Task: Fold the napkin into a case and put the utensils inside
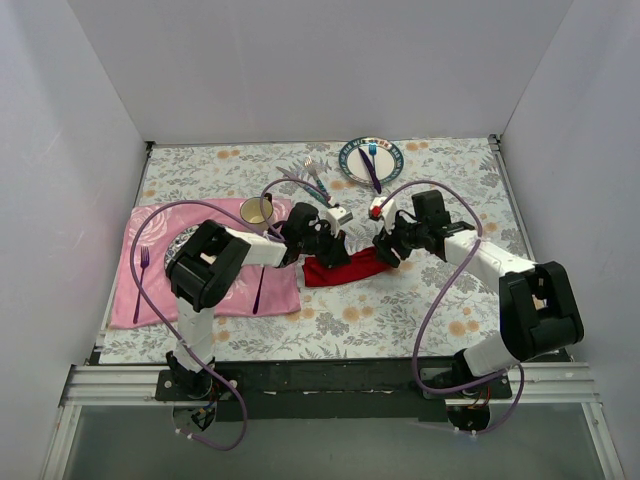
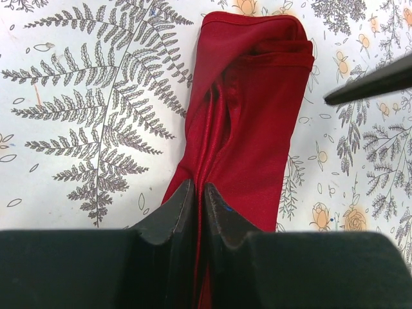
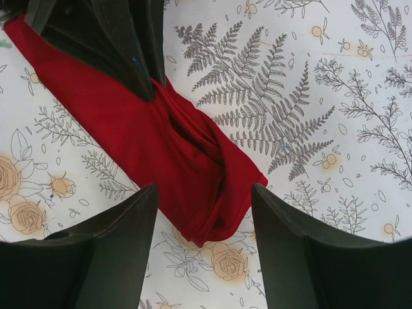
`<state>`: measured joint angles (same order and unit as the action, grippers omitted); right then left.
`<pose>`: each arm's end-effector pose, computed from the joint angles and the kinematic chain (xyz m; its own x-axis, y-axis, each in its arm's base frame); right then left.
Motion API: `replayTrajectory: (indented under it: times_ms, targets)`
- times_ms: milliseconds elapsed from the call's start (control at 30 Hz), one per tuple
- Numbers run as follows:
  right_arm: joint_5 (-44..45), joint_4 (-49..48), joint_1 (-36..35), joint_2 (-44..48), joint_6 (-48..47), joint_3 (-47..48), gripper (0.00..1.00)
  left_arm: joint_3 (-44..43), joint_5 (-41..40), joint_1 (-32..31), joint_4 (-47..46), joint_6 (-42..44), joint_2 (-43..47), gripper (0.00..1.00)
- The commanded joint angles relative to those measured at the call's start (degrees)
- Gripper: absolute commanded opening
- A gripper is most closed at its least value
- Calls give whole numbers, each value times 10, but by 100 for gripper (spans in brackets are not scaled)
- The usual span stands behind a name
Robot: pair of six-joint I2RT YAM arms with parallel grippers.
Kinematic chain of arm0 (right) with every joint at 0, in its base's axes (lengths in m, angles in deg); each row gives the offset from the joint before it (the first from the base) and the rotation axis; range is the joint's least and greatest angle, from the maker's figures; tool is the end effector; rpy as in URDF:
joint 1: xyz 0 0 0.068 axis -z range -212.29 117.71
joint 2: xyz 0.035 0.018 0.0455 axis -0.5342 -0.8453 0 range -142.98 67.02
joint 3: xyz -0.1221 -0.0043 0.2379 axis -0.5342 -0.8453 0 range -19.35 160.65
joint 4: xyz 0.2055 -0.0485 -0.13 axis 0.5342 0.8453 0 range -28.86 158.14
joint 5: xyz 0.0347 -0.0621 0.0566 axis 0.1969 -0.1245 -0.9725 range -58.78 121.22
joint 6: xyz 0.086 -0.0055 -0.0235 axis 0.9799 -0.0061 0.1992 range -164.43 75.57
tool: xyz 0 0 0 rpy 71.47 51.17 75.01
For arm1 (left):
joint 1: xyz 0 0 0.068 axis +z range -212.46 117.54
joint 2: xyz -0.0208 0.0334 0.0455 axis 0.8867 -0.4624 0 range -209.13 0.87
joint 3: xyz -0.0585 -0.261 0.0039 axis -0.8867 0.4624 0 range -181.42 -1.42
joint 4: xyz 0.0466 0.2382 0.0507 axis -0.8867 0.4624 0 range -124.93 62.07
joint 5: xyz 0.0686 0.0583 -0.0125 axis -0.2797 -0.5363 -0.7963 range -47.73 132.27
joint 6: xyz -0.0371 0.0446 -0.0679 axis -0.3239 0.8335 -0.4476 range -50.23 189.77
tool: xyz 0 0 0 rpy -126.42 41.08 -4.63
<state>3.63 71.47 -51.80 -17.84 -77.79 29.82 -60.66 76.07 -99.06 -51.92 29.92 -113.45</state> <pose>0.2888 0.1413 0.1811 -0.2370 -0.6010 -0.7633 -0.8734 0.4758 -0.1035 0.3090 -0.2847 0.1079 -0.9229 0.0222 -0.3843 0.3329 0.5474 -0.7678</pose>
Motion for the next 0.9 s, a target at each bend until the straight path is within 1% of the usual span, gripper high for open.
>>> replayTrajectory:
  times_ms: [0, 33, 133, 267, 567, 667, 700, 767, 867]
  targets:
    - [2, -40, 1, -10, -28, 0, 63, 29, -11, -1, 69, 20, 0, 10]
    - [8, -44, 0, -16, -33, -2, 56, 30, -12, -1, 69, 20, 0, 10]
    - [25, -62, 1, -25, -40, -8, 52, 35, -8, -1, 66, 18, 2, 10]
    - [32, -77, 1, -36, -61, -12, 52, 35, -10, -1, 64, 15, 2, 10]
    - [40, -93, 1, -62, -68, -15, 52, 34, -13, -1, 64, 15, 1, 10]
    - [46, -98, 0, -70, -69, -16, 51, 35, -12, -1, 64, 15, 1, 10]
    - [47, -97, 0, -74, -72, -19, 49, 35, -12, -1, 64, 15, 1, 10]
    - [57, -126, 0, -77, -73, -24, 44, 35, -13, -1, 64, 15, 2, 9]
    - [75, -157, -4, -71, -79, -44, 31, 36, -12, -1, 64, 14, 2, 9]
